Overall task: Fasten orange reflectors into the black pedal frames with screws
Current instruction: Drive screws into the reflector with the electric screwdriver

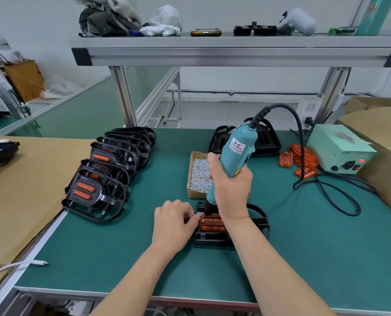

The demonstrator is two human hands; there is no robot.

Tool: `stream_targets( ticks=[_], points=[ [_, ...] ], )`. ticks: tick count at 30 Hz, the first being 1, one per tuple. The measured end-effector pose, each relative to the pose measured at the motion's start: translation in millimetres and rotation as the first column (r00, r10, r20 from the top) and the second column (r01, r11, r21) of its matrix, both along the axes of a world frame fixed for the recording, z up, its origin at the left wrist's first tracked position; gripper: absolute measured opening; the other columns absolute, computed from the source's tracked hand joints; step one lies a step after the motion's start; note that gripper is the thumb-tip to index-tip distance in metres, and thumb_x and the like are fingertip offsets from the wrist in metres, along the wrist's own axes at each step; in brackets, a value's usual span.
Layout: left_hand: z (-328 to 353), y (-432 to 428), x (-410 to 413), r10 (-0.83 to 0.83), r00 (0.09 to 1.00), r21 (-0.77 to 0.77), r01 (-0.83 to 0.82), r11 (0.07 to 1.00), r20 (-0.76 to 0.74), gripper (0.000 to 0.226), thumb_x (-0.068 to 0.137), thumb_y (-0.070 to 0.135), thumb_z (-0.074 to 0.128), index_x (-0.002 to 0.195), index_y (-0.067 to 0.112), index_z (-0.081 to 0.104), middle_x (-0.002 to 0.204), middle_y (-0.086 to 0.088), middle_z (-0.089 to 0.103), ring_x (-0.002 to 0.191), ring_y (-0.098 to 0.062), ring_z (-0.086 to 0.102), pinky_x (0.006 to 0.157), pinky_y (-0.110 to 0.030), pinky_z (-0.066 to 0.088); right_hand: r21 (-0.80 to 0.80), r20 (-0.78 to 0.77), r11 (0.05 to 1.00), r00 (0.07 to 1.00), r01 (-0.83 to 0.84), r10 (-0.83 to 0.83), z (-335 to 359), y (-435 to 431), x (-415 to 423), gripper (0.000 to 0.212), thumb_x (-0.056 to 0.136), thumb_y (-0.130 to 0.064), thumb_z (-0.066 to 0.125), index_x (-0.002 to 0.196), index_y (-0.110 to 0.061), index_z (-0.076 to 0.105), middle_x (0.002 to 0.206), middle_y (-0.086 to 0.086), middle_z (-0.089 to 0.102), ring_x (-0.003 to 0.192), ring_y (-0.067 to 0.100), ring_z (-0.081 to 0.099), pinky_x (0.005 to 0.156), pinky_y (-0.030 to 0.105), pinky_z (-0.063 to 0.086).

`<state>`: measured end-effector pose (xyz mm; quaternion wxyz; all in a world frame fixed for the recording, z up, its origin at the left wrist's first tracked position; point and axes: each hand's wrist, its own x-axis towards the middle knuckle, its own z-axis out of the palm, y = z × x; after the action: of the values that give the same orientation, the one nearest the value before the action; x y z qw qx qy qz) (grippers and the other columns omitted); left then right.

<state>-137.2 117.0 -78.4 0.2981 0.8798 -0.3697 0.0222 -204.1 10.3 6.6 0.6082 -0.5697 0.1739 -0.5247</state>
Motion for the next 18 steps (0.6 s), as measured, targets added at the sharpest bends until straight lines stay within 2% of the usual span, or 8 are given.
stream_targets(
  ticks=[11, 18],
  points=[
    [0.0, -3.2, -0.7, -0.040, 0.999, 0.005, 0.040, 0.999, 0.026, 0.032, 0.085, 0.028, 0.065, 0.063, 0.027, 0.043, 0.064, 0.012, 0.045, 0.073, -0.017, 0.041, 0.071, -0.032, 0.024, -0.015, -0.005, 1.000, 1.000, 0.020, -0.020, -1.9, -0.5, 3.2, 0.026, 0.082, -0.020, 0.070, 0.069, -0.004, 0.054, 0.053, -0.009, 0.052, 0.048, 0.007, 0.048, 0.049, 0.022, 0.044],
    [0.3, -1.5, -2.6, -0.048, 0.999, -0.002, 0.048, 0.999, 0.012, 0.030, 0.086, 0.028, 0.065, 0.064, 0.026, 0.045, 0.063, 0.011, 0.043, 0.073, -0.017, 0.042, 0.071, -0.032, 0.025, 0.030, 0.021, 0.999, 0.999, -0.033, 0.033, -2.0, -4.0, -3.2, 0.021, 0.083, -0.021, 0.071, 0.069, -0.014, 0.057, 0.056, -0.004, 0.053, 0.051, 0.009, 0.050, 0.051, 0.020, 0.045]
  ],
)
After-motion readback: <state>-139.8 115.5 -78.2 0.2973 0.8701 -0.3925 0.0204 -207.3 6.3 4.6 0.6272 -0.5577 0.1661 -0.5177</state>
